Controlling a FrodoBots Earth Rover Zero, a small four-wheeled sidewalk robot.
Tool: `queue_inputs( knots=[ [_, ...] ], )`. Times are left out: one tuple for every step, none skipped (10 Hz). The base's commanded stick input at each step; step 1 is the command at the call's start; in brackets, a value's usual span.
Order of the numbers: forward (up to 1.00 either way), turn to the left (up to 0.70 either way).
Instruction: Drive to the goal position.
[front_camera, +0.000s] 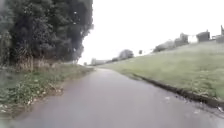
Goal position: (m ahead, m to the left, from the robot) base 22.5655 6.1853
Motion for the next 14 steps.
queue_inputs(
  knots=[
    [1.0, 0.0],
    [1.0, 0.0],
    [1.0, 0.01],
    [1.0, 0.05],
    [1.0, 0.09],
    [1.0, 0.13],
    [1.0, 0.17],
    [1.0, 0.21],
    [1.0, 0.14],
    [1.0, 0.05],
    [1.0, 0.02],
    [1.0, 0.02],
    [1.0, 0.02],
    [1.0, 0.04]
  ],
)
